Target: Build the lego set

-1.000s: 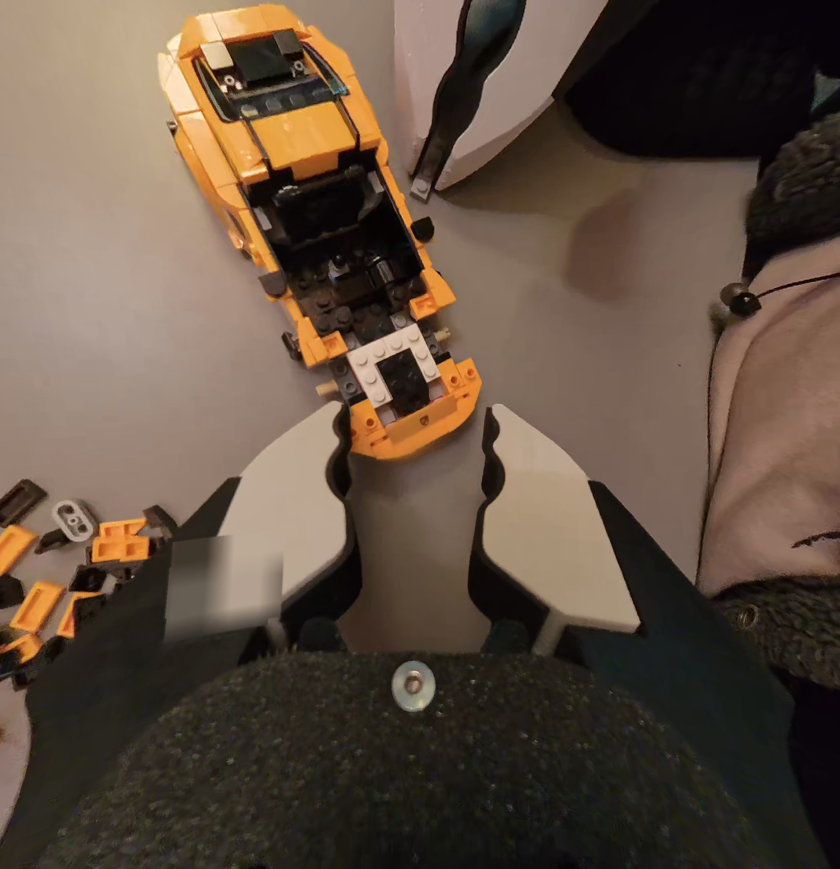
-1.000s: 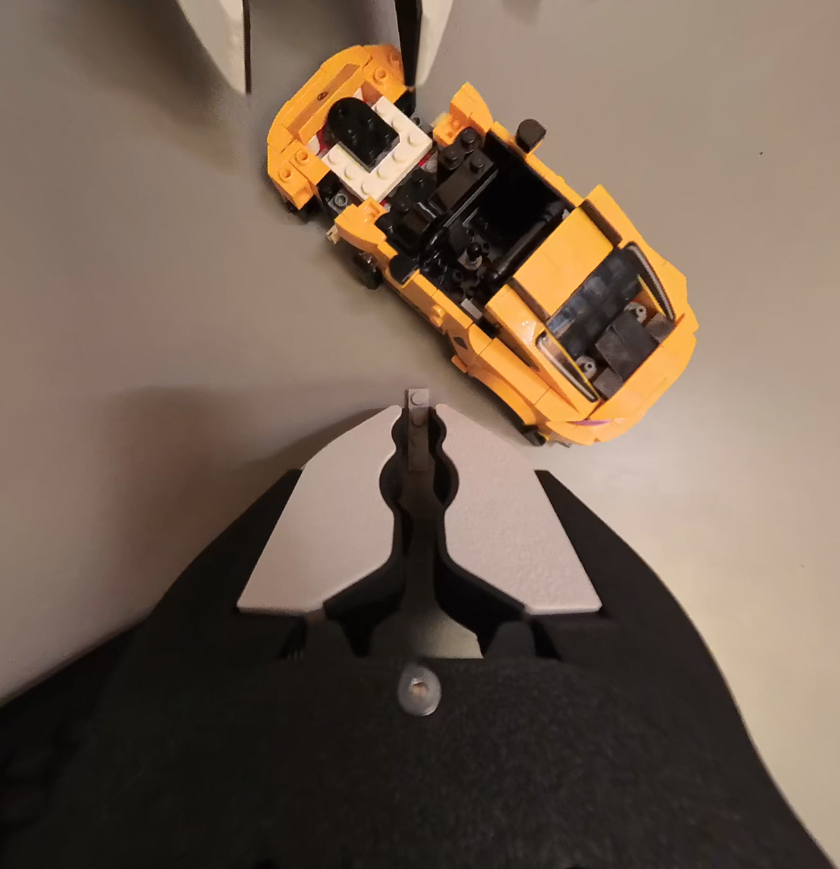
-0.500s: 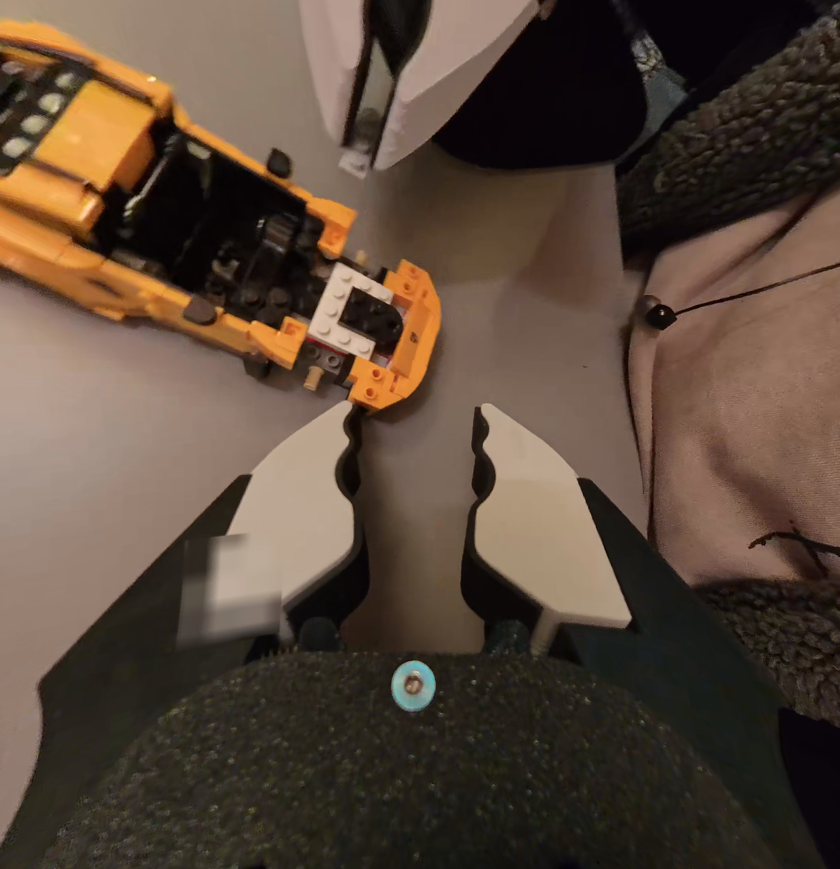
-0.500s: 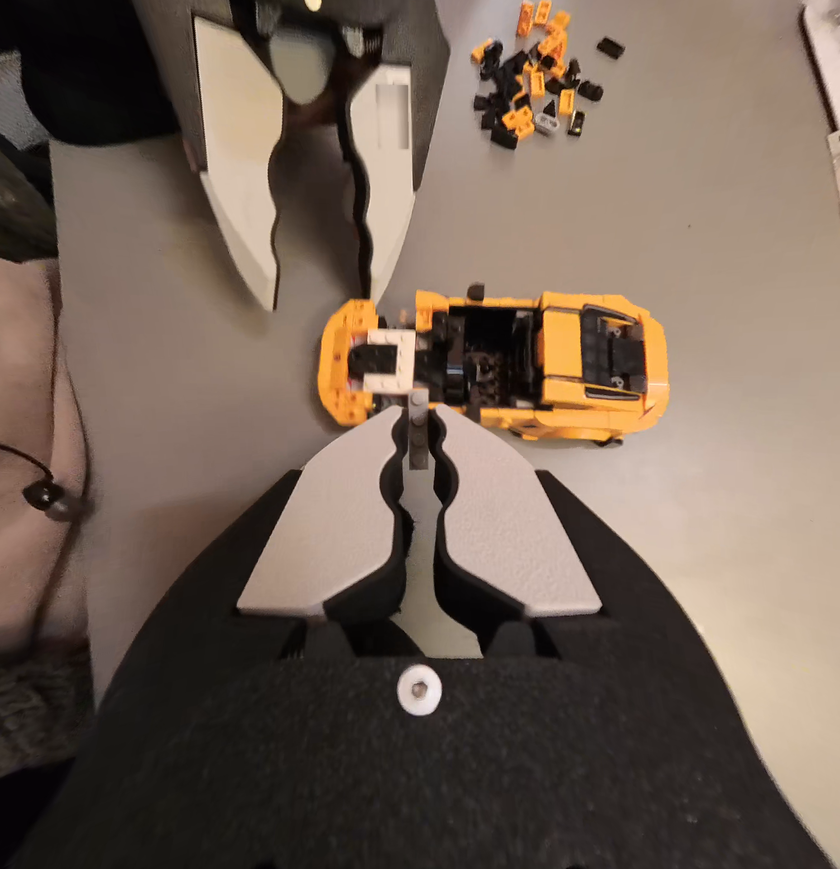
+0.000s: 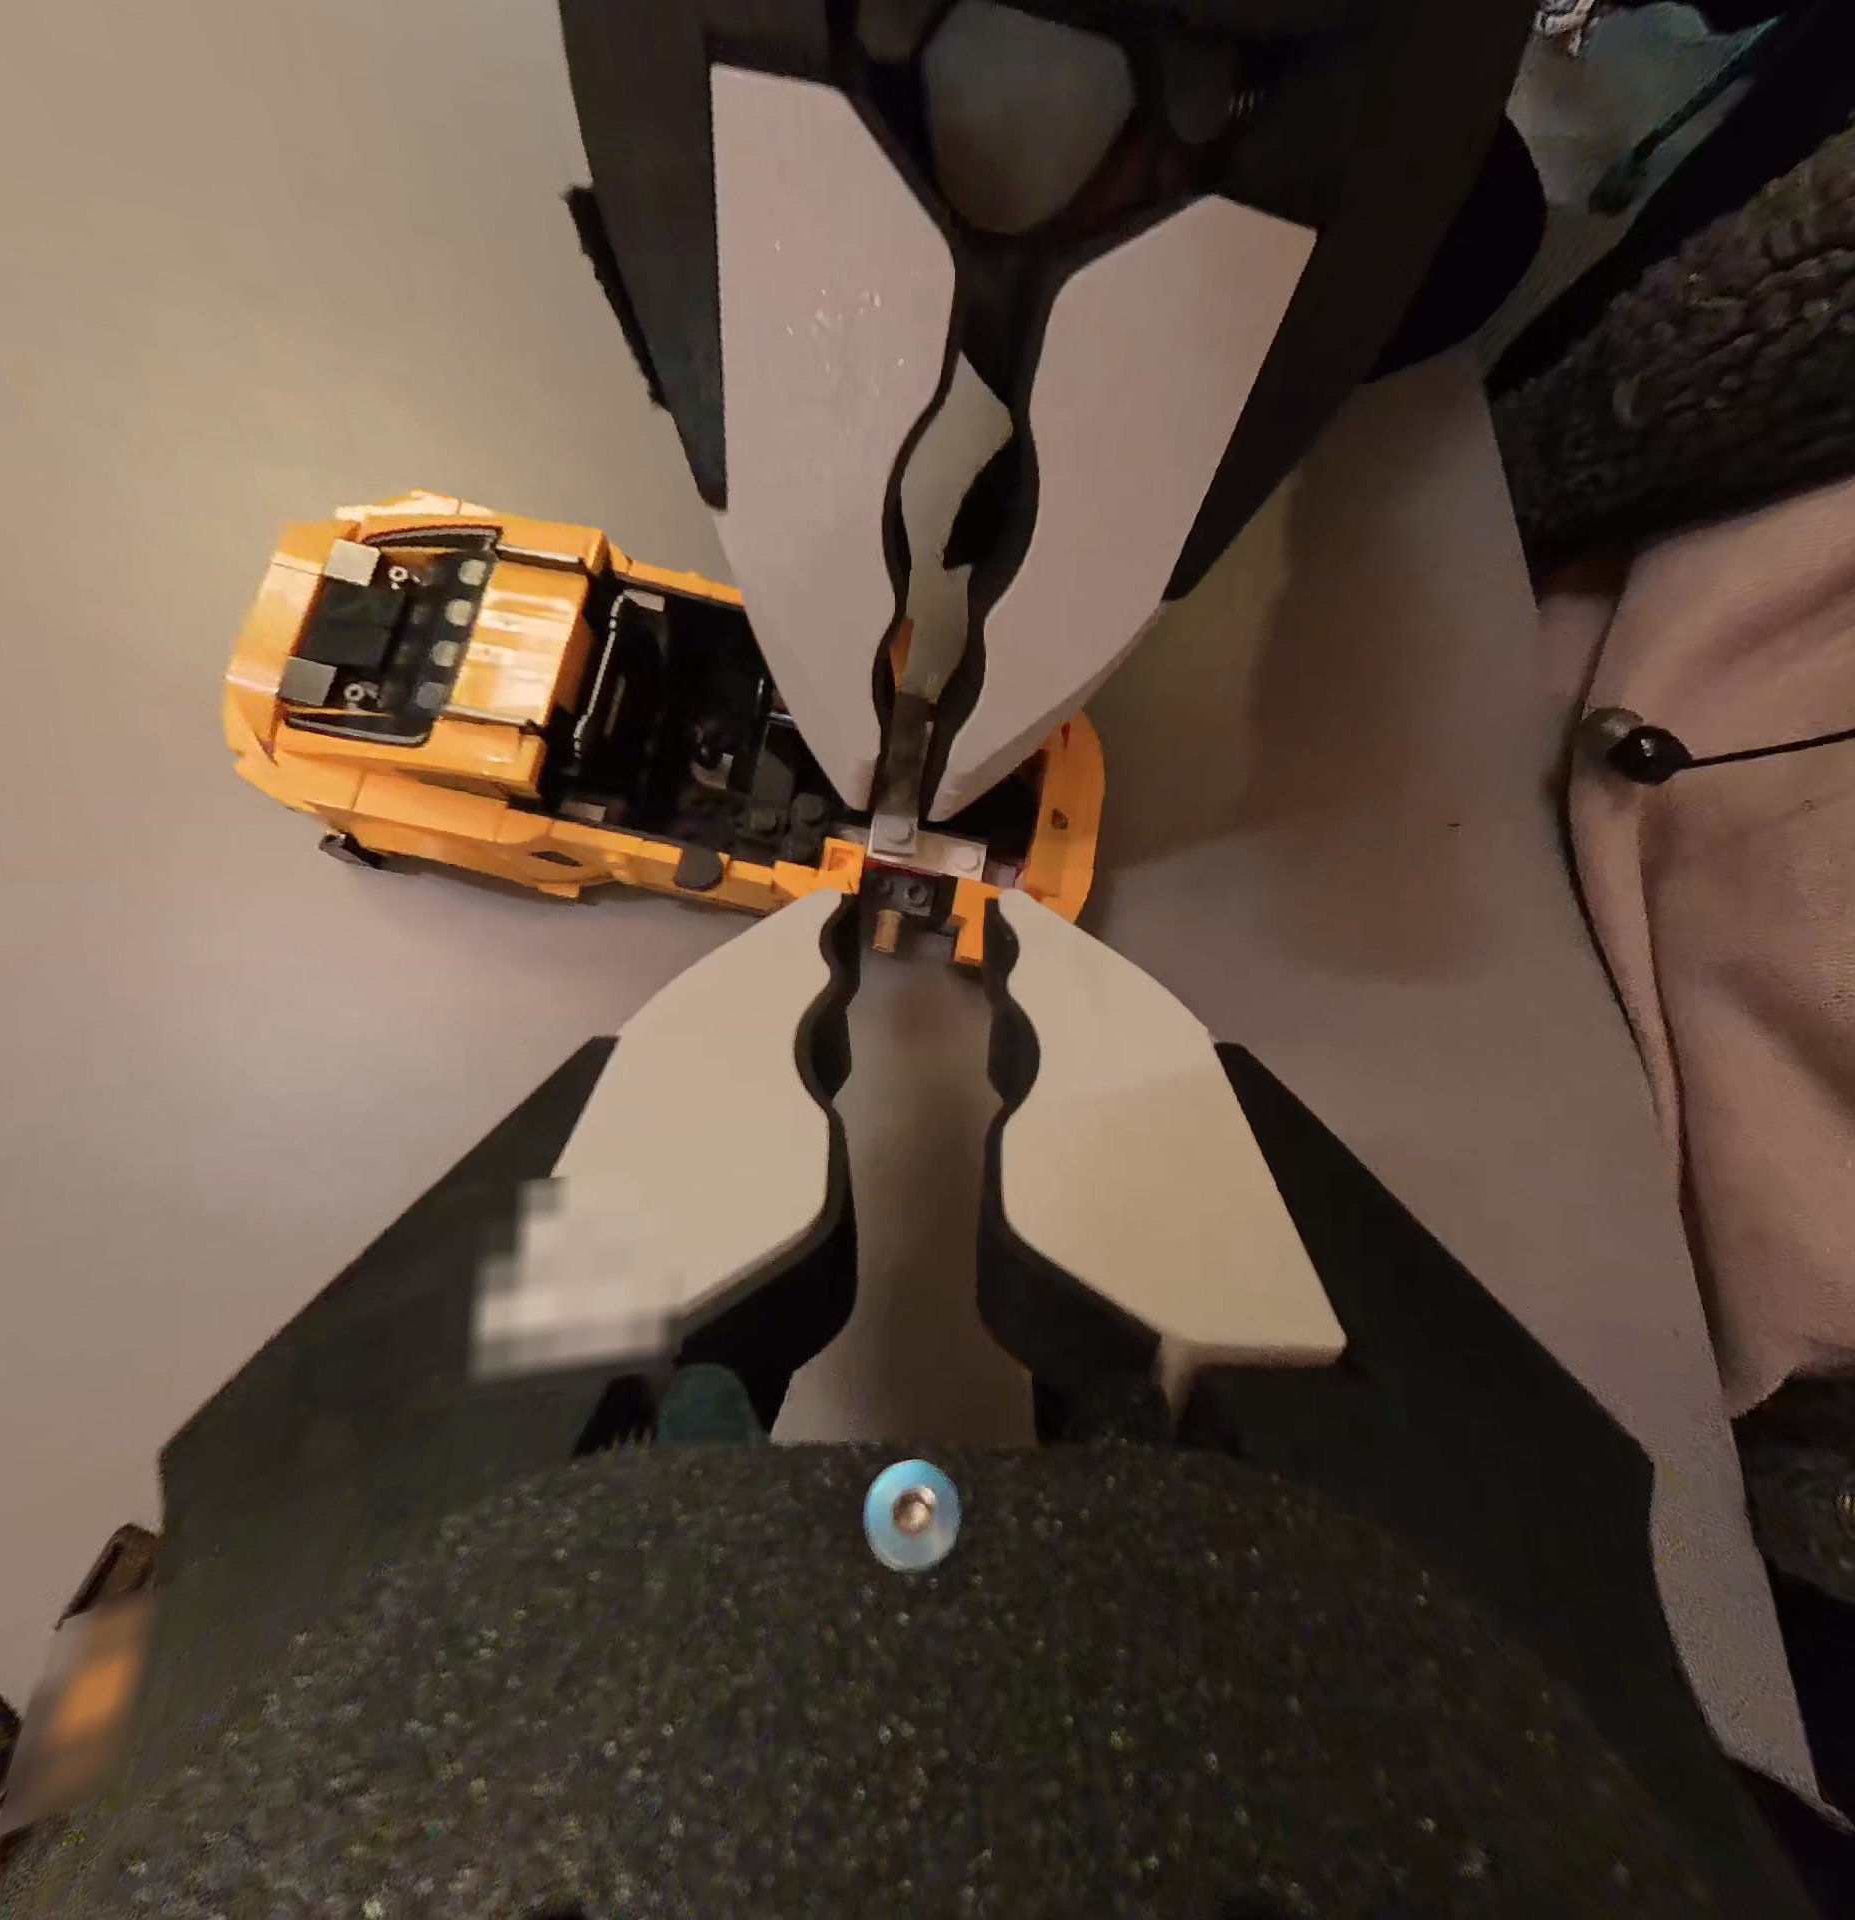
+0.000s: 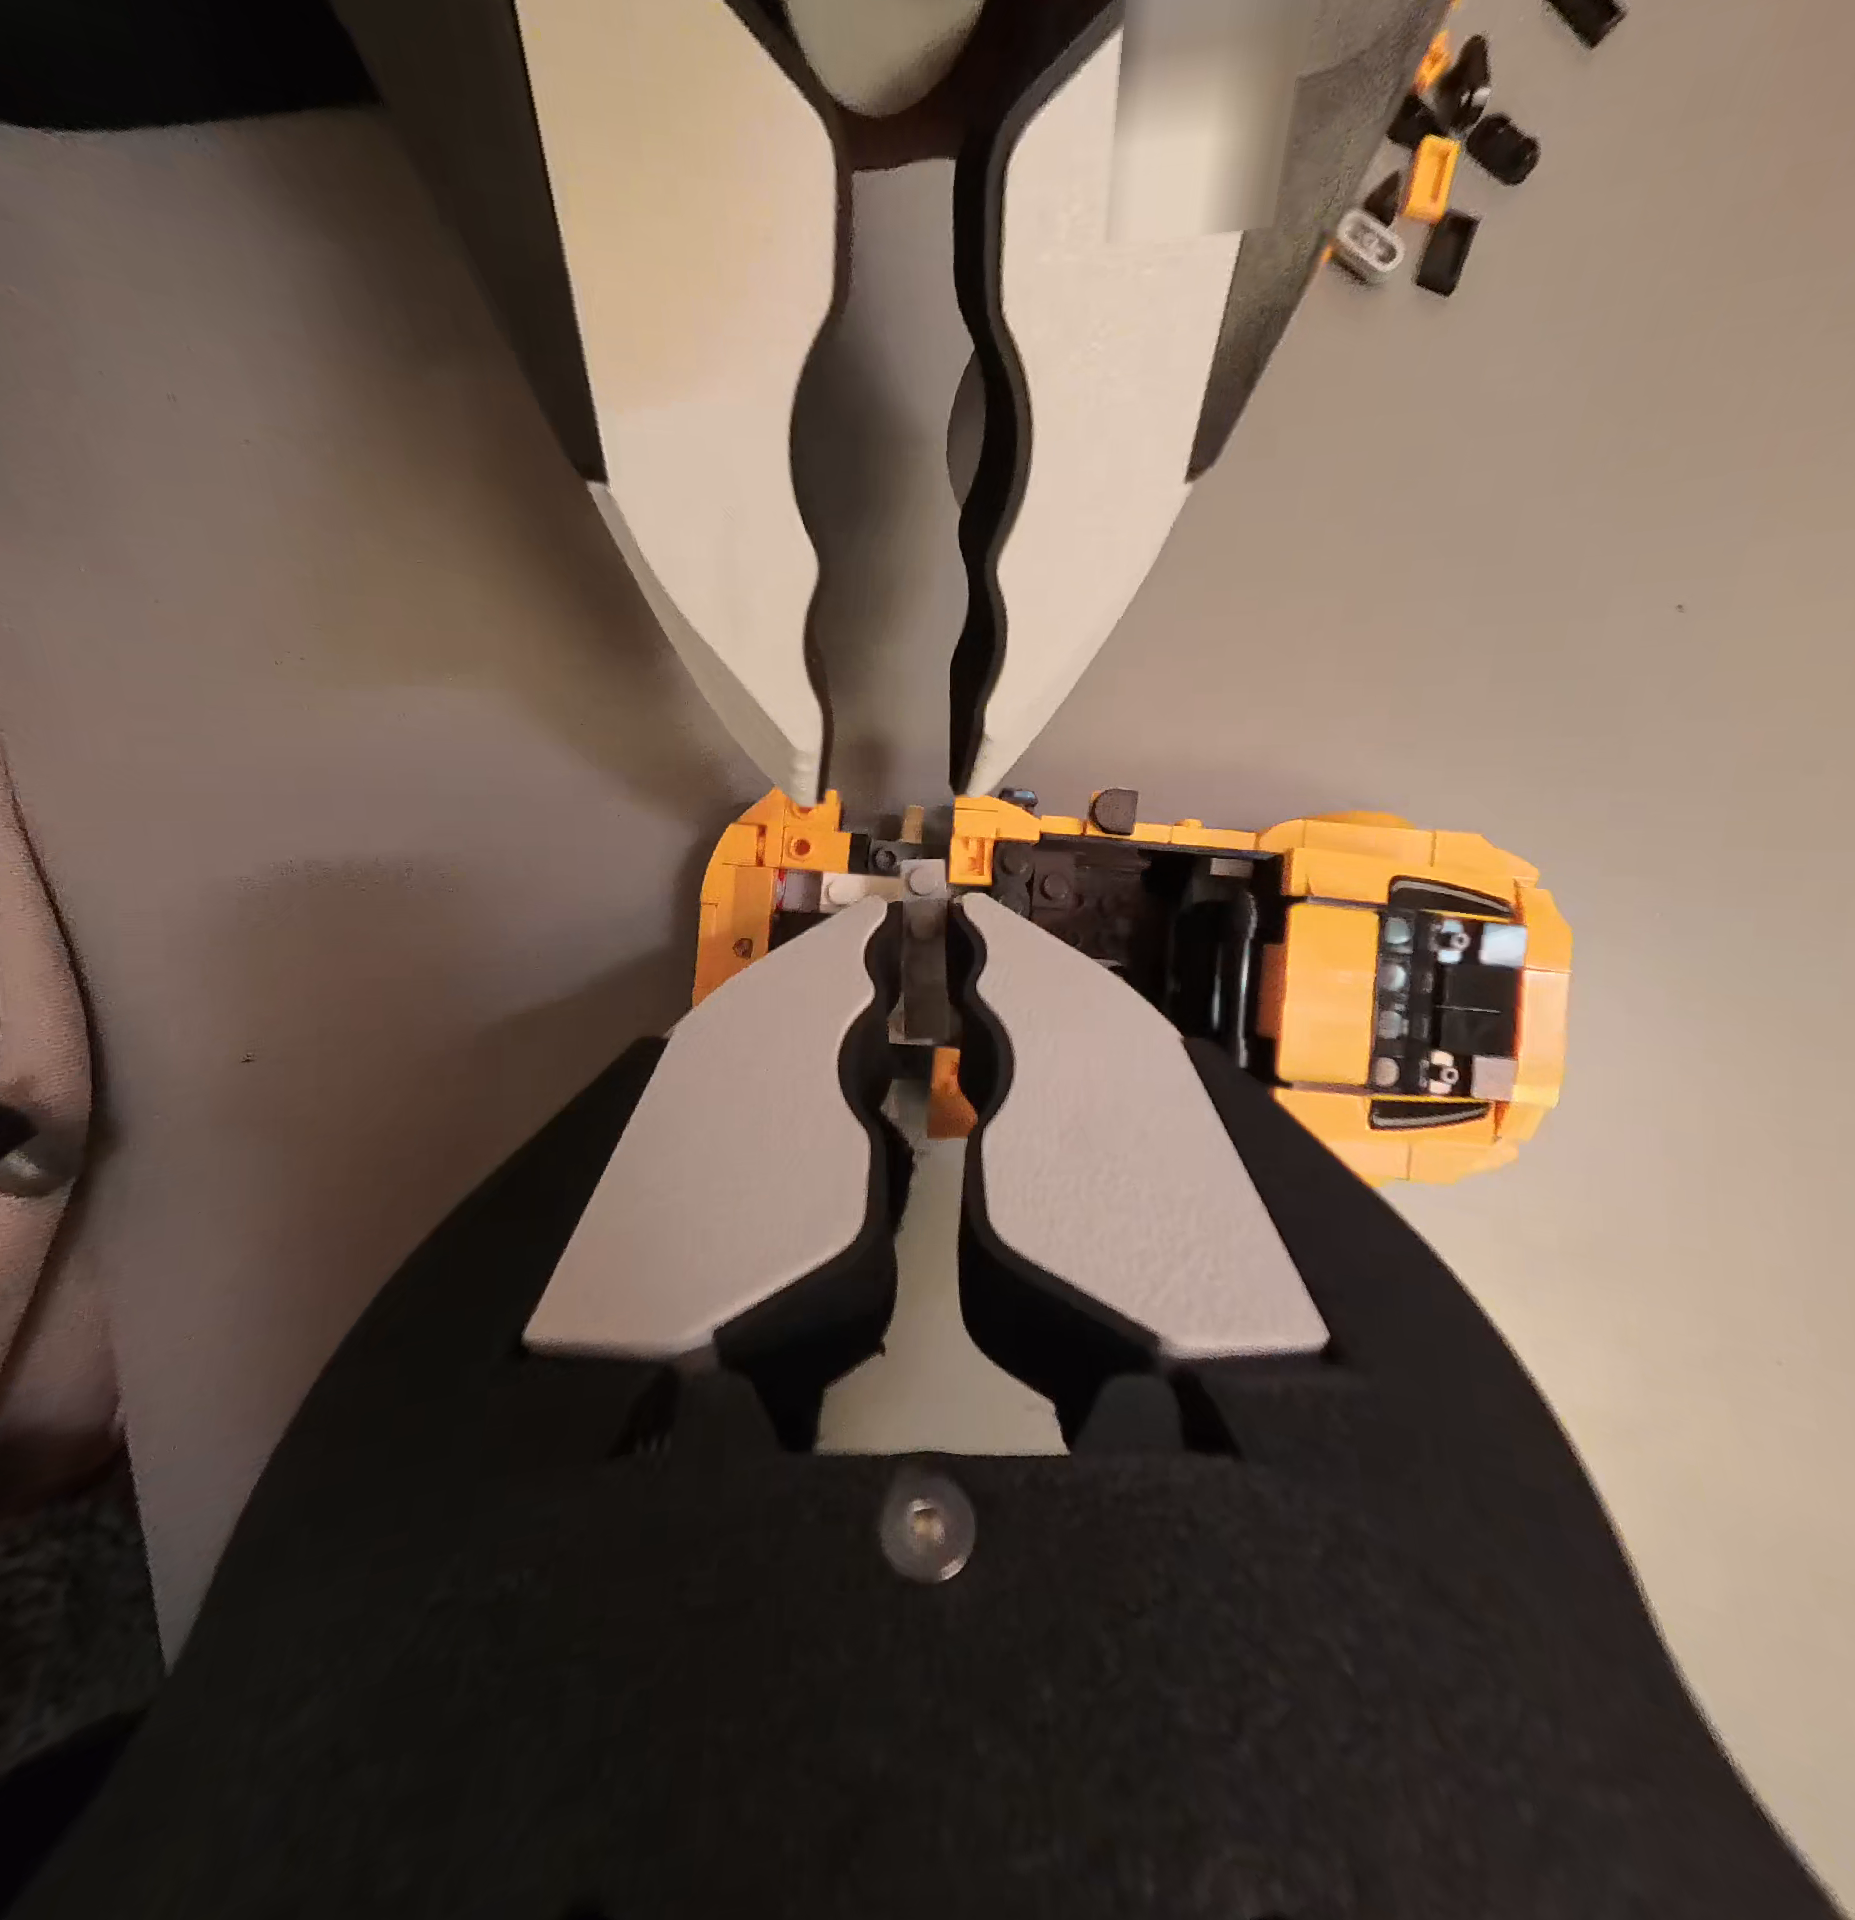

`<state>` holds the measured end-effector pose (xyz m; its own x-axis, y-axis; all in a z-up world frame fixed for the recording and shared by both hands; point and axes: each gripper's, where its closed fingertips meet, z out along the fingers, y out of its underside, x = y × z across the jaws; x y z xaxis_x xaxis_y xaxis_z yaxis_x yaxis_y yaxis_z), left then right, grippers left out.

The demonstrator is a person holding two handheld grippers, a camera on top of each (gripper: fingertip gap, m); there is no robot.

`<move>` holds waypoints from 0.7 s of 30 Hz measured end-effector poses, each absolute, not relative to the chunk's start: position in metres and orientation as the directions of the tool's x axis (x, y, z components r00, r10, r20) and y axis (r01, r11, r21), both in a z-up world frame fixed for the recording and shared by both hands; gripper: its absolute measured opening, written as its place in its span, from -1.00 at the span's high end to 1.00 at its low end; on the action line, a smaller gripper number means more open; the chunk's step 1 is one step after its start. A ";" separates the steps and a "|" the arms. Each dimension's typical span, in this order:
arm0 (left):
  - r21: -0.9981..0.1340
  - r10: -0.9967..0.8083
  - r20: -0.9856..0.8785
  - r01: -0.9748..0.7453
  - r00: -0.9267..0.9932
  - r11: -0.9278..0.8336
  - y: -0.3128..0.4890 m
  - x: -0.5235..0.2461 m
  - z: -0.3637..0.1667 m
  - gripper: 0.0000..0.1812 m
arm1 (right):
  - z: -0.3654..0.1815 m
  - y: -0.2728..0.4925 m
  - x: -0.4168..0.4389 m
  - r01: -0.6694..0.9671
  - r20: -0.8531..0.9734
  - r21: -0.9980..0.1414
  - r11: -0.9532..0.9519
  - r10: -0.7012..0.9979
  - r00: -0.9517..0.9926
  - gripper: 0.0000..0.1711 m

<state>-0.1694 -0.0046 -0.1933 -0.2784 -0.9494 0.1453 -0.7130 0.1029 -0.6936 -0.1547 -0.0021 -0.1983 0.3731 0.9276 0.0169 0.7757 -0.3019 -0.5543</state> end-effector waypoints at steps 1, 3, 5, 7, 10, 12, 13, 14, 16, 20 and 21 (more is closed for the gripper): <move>-0.703 -0.949 0.151 -0.705 -0.276 0.093 -0.004 -0.169 -0.193 0.77 | -0.200 -0.002 -0.154 0.782 0.010 -0.539 -0.312 0.926 0.377 0.91; -0.726 -0.947 0.168 -0.685 -0.273 0.069 -0.005 -0.167 -0.194 0.80 | -0.203 -0.002 -0.154 0.786 -0.006 -0.521 -0.332 0.922 0.386 0.92; -0.736 -0.943 0.185 -0.675 -0.276 0.053 -0.007 -0.168 -0.196 0.81 | -0.204 -0.001 -0.153 0.782 -0.022 -0.514 -0.352 0.917 0.398 0.92; -0.738 -0.939 0.199 -0.673 -0.281 0.046 -0.008 -0.168 -0.197 0.82 | -0.204 0.000 -0.153 0.785 -0.025 -0.507 -0.356 0.916 0.400 0.91; -0.741 -0.936 0.202 -0.670 -0.287 0.046 -0.010 -0.167 -0.198 0.81 | -0.205 0.000 -0.153 0.783 -0.040 -0.504 -0.365 0.915 0.401 0.91; -0.741 -0.937 0.197 -0.669 -0.289 0.051 -0.011 -0.167 -0.198 0.81 | -0.204 0.000 -0.153 0.781 -0.052 -0.505 -0.368 0.916 0.397 0.91; -0.741 -0.937 0.194 -0.669 -0.290 0.054 -0.011 -0.167 -0.199 0.80 | -0.204 0.000 -0.153 0.779 -0.060 -0.507 -0.370 0.916 0.396 0.91; -0.740 -0.938 0.191 -0.670 -0.290 0.057 -0.011 -0.167 -0.199 0.80 | -0.204 0.000 -0.154 0.776 -0.068 -0.509 -0.373 0.916 0.396 0.91; -0.740 -0.939 0.188 -0.670 -0.289 0.059 -0.011 -0.168 -0.199 0.80 | -0.204 0.000 -0.154 0.770 -0.082 -0.513 -0.379 0.915 0.395 0.91; -0.740 -0.941 0.183 -0.670 -0.285 0.059 -0.010 -0.167 -0.199 0.81 | -0.204 -0.002 -0.154 0.760 -0.112 -0.516 -0.394 0.911 0.396 0.88; -0.741 -0.941 0.182 -0.669 -0.286 0.060 -0.010 -0.167 -0.198 0.81 | -0.204 -0.002 -0.154 0.760 -0.115 -0.516 -0.395 0.911 0.395 0.87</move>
<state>-0.1673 -0.0103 -0.1983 -0.2857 -0.9409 0.1819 -0.6690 0.0599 -0.7409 -0.1543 -0.0023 -0.2040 0.3950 0.9114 -0.1152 0.7604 -0.3947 -0.5158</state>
